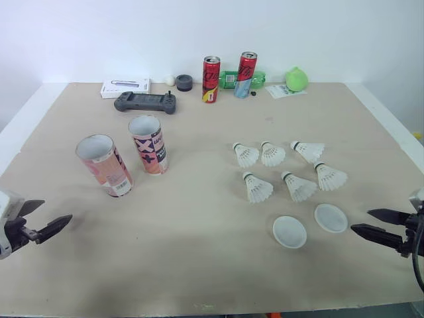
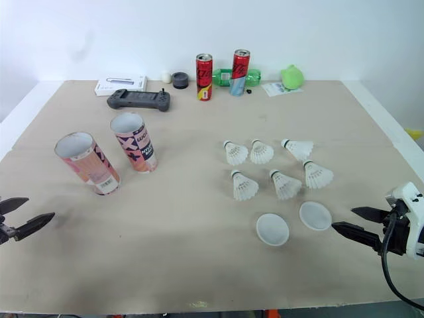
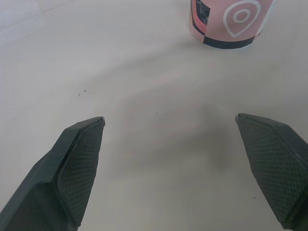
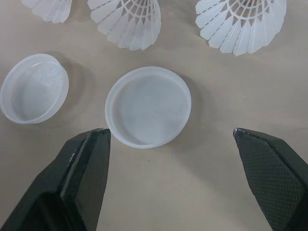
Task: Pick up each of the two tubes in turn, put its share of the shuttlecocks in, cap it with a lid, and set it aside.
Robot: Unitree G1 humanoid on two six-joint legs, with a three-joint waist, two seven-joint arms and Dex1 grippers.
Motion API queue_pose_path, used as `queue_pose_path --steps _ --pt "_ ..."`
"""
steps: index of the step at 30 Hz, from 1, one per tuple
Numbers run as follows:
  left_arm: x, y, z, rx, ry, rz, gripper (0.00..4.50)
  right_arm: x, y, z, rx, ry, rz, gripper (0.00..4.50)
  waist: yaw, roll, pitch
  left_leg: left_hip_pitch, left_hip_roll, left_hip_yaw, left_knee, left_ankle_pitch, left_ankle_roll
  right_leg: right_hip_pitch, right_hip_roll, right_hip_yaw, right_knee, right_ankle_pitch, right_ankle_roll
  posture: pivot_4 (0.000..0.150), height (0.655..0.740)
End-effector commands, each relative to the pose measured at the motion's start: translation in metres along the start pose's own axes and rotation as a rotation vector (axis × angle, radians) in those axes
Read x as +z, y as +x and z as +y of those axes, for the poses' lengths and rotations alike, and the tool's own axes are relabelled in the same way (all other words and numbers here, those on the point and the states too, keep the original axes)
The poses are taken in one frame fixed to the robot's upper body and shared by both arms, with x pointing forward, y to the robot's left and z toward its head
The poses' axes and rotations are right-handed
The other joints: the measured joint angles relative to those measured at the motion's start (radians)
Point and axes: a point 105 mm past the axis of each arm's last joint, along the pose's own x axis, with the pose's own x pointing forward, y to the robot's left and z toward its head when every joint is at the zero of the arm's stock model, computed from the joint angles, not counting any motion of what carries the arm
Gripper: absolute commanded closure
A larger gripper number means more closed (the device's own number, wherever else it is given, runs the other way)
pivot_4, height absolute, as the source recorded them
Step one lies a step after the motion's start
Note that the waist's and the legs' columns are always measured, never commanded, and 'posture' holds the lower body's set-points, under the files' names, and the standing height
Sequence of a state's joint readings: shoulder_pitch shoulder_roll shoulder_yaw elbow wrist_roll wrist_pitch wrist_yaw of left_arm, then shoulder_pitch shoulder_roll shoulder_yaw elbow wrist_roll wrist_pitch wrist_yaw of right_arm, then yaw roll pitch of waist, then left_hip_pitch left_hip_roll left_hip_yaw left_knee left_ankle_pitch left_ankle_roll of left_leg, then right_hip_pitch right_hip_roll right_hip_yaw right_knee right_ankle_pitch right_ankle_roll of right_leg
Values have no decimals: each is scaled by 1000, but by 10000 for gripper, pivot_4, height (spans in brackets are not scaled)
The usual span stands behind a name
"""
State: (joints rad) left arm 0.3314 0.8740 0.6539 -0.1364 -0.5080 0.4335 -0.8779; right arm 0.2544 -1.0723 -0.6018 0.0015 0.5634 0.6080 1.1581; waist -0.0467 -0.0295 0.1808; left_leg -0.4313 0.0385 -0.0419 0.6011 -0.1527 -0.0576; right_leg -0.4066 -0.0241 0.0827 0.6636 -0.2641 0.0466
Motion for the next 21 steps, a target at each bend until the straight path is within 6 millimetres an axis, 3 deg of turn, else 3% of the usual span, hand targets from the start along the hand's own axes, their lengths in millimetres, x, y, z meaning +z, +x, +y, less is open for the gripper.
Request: queue_pose_path --steps 1,20,21 --pt "7 -5 4 23 0 -27 0 21 -9 0 -21 -62 -40 1105 0 0 0 0 0 0 0 0 0 0 0 0 0 0 0 1500 7400" --pt "6 -3 7 34 -11 -20 0 25 -6 6 -6 -66 -35 1105 0 0 0 1 0 0 0 0 0 1 0 0 1 0 0 1500 7400" --pt "7 -3 7 34 -14 -26 0 32 -5 11 15 -77 -57 1105 0 0 0 1 0 0 0 0 0 1 0 0 1 0 0 1500 7400"
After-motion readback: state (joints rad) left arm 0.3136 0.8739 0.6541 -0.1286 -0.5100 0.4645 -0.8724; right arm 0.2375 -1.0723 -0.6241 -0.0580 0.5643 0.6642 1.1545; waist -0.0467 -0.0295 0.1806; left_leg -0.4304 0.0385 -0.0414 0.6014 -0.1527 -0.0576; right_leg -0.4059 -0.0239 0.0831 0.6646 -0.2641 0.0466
